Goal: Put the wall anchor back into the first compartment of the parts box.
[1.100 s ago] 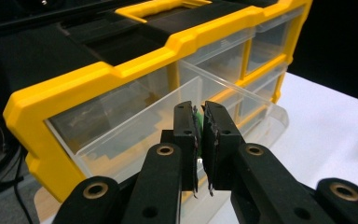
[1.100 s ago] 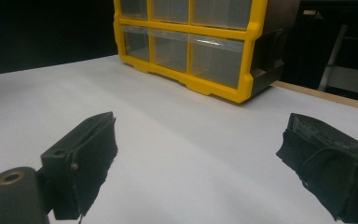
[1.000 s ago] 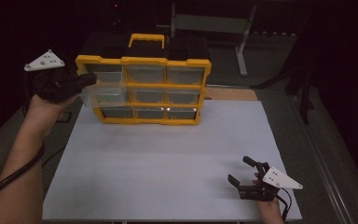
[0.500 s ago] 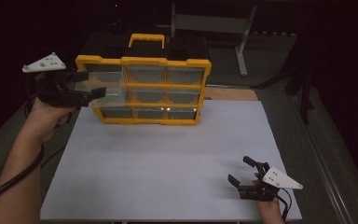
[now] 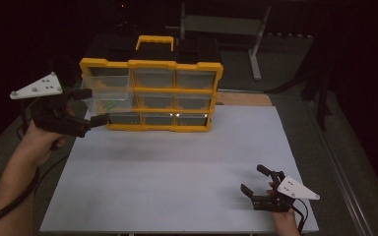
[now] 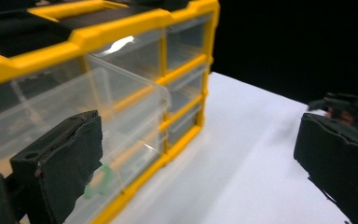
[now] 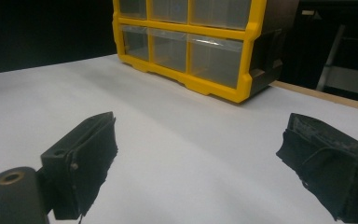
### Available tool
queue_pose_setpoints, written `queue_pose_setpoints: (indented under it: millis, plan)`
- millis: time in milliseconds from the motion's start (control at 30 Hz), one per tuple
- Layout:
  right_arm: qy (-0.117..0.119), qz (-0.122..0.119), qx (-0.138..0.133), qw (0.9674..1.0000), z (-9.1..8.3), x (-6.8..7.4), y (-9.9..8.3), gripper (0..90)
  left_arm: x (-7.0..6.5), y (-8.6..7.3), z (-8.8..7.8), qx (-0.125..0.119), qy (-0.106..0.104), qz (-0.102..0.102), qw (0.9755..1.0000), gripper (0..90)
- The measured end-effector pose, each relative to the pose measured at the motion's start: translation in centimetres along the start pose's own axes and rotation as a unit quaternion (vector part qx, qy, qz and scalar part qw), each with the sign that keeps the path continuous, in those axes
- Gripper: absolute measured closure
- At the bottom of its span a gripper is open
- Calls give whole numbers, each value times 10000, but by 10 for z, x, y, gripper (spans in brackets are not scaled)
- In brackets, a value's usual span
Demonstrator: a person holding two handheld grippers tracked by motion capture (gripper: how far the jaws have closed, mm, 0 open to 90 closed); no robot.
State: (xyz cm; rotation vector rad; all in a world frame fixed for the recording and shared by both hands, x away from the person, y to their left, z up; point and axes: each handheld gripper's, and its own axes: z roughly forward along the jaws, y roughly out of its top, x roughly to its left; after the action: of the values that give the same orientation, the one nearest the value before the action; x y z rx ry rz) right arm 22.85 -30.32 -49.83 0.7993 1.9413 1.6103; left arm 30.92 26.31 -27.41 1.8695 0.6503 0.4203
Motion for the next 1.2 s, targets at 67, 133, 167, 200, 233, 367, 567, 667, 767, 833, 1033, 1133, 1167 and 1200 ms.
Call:
queue_pose_setpoints:
  millis: [67,133,167,200,233,367,567,667,767,833,1033,1133,1167,1200]
  plan:
    - [9,-26,14,10000,1,0,0,95,-6,-5,-1,-14,-67,64,10000,6]
    - [12,-18,21,10000,1,0,0,95,-13,-9,-1,-96,-145,109,9998,6]
    - [11,-6,22,10000,1,0,0,96,-16,-12,-1,-167,-180,139,9996,5]
    - [11,-7,20,10000,1,1,0,96,-19,-15,-1,-195,-210,201,9994,5]
    - [11,-7,20,10000,1,1,0,96,-19,-15,-1,-195,-210,201,9994,5]
    - [2,-2,7,10000,0,1,1,96,-33,-34,7,-157,-379,339,9986,4]
    - [7,-6,-7,10000,0,0,0,96,-45,-61,17,-176,-585,382,9974,4]
    - [7,9,-3,10000,0,0,0,95,-49,-75,23,-115,-676,405,9968,4]
    - [10,20,3,10000,0,0,0,95,-55,-88,29,-40,-750,442,9962,4]
    - [23,9,7,10000,0,0,0,96,-58,-96,33,-46,-843,450,9954,4]
    - [13,9,12,10000,0,0,0,95,-68,-117,43,54,-916,483,9946,4]
    - [16,10,18,10000,0,0,0,96,-75,-135,51,174,-952,519,9940,4]
    - [16,10,18,10000,0,0,0,96,-75,-135,51,174,-952,519,9940,4]
    - [22,10,25,10000,0,0,0,96,-79,-142,54,217,-943,539,9938,4]
